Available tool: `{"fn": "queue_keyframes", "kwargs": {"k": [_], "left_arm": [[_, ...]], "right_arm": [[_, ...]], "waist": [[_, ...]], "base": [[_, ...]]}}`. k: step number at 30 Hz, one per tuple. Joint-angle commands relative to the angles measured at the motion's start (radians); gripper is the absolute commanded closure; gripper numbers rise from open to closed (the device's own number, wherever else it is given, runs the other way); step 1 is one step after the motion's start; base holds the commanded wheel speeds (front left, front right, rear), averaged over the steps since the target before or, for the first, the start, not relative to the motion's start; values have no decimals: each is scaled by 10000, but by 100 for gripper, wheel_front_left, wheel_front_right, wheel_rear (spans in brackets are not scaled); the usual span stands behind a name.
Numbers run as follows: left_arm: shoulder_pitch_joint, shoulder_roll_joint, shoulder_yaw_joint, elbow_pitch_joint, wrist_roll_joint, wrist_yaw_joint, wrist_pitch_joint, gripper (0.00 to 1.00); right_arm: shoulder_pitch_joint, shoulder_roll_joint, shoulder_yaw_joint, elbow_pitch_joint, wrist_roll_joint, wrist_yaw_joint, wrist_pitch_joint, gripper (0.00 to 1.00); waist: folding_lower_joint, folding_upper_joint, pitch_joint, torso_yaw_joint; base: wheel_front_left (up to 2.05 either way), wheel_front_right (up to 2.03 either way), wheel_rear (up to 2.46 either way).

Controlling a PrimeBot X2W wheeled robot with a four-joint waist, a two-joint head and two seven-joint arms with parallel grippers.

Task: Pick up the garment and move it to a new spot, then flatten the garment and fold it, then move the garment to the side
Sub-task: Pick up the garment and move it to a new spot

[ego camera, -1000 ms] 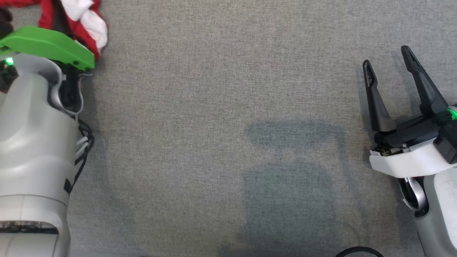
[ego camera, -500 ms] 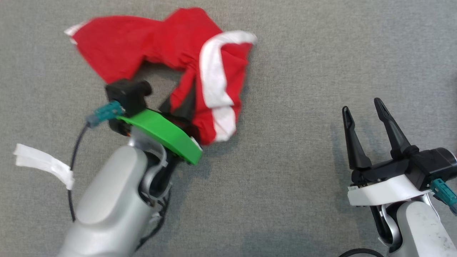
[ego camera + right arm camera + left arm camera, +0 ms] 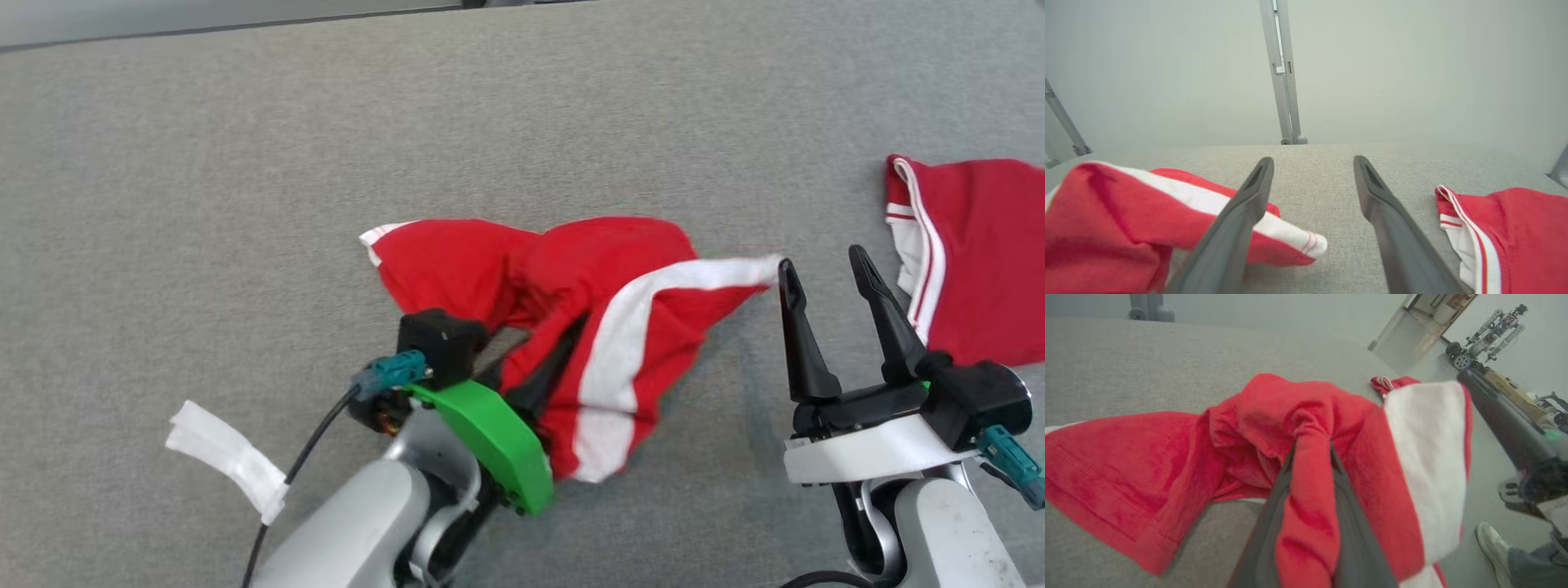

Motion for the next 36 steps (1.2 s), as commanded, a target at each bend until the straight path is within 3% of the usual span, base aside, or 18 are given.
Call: {"fn": "queue_keyframes", "kwargs": {"k": [1,3,8,9,10,11,14,18,24,27,30,36], "left_arm": [[-282,190,401,1139,538,436,-562,100],[-495,181,327,2379,1009,572,-938,100],[-1066,-65,279,4679,1488,247,-2034,100],[-1104,-156,242,5023,1489,191,-2263,70],[-1144,-229,206,5306,1573,181,-2501,31],[-1172,-292,151,5568,1676,166,-2698,0],[-1019,-338,69,5945,1818,180,-3093,0],[-322,-133,133,5812,2089,714,-3645,0],[1389,690,1133,2923,3192,1943,-3905,0],[2746,1099,1850,1727,3708,2233,-3899,0],[3772,1219,2659,1140,3904,2051,-3901,0],[5164,912,4250,1308,4088,905,-3905,0]], "right_arm": [[91,68,13,74,112,-15,-23,0],[0,114,55,144,111,-13,-24,0],[-96,156,13,300,136,-13,-24,0],[-108,165,-5,340,132,-13,-24,0],[-116,161,-63,355,116,-13,-24,0],[-90,160,-111,387,107,-13,-24,0],[59,167,-183,456,66,-13,-24,0],[475,158,-368,509,-33,-15,-24,0],[1287,182,-742,216,-198,-13,-23,0],[1598,150,-883,151,-298,-15,-23,0],[1843,16,-901,169,-422,-15,-23,0],[2200,-175,-1008,385,-559,-15,-22,0]], "waist": [[0,120,-35,-816],[0,120,-3,-978],[0,120,-32,-1131],[0,120,-59,-1136],[0,120,-103,-1126],[0,120,-182,-1101],[0,120,-450,-1060],[0,120,-1179,-954],[0,120,-2017,-349],[0,120,-2303,-52],[0,120,-2488,279],[0,120,-2755,888]], "base": [[0,0,0],[0,0,0],[0,0,0],[0,0,0],[0,0,0],[0,0,0],[0,0,0],[0,0,0],[0,0,0],[0,0,0],[0,0,0],[0,0,0]]}}
